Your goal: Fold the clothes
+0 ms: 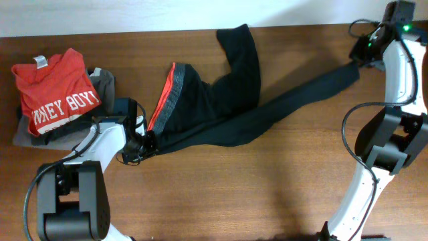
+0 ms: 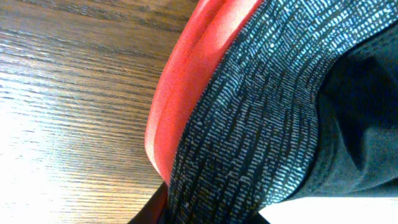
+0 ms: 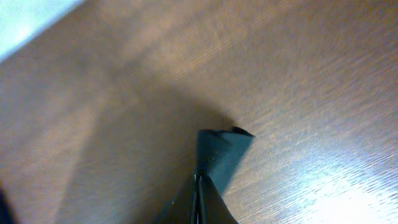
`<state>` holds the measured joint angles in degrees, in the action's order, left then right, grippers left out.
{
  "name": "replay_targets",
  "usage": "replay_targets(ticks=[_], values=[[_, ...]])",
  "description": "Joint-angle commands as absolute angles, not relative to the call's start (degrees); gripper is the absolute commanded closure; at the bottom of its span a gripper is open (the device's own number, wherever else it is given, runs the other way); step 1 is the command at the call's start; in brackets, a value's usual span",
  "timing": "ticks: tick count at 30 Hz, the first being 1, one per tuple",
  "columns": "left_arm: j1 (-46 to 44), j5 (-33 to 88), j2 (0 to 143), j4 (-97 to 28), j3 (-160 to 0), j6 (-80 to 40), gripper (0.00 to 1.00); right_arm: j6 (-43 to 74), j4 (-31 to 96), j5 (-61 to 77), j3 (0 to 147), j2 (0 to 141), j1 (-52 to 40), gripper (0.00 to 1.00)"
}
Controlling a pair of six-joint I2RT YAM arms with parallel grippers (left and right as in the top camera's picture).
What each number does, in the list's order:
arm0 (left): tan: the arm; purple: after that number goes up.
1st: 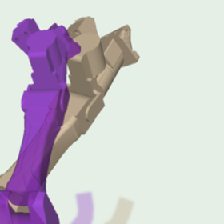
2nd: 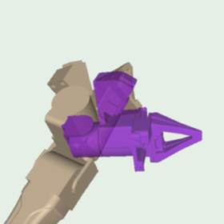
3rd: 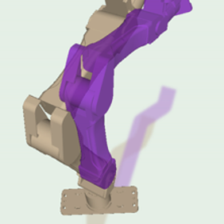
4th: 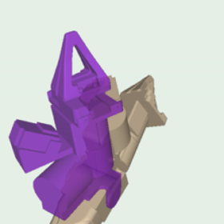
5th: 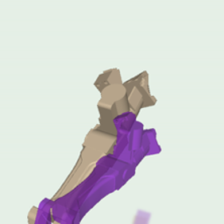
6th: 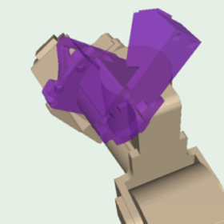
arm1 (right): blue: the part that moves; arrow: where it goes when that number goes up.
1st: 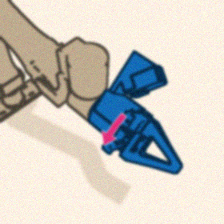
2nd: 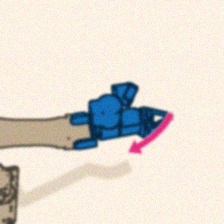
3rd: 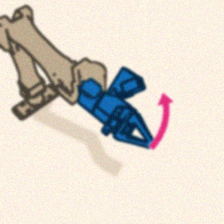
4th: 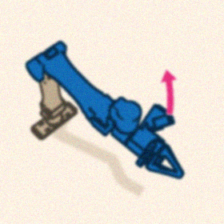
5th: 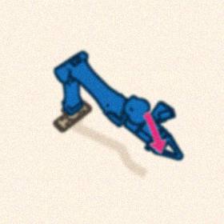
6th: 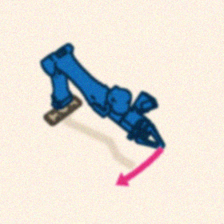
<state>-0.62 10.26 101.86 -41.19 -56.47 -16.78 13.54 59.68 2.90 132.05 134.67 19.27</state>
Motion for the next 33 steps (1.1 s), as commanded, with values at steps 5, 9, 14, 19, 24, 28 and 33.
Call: replay_targets(ticks=[5,9,14,19,24,28,33], values=[[-0.2,8.1,104.3,-40.9,-54.6,-17.3,0.78,10.2,65.1,2.3,143.8,132.1,21.2,0.96],[-0.2,8.1,104.3,-41.0,-54.6,-17.3,0.78,9.0,72.5,2.3,145.0,132.1,22.9,0.96],[-0.2,11.9,104.3,-43.9,-54.6,-17.3,0.80,8.6,82.7,-5.2,144.4,132.6,25.6,0.96],[-0.2,16.4,104.2,-50.1,-54.6,-17.3,0.97,8.6,88.6,-12.1,144.4,132.6,28.5,0.96],[-0.2,17.8,104.2,-54.1,-55.4,-17.3,1.00,8.6,94.3,-12.3,144.4,132.6,31.2,0.96],[-0.2,18.3,104.2,-54.1,-58.2,-17.3,1.00,8.4,97.4,-12.2,144.1,132.6,32.0,0.96],[-0.2,28.6,104.2,-55.2,-63.7,-17.3,1.00,7.7,97.4,-11.2,140.1,132.6,31.9,0.96]])
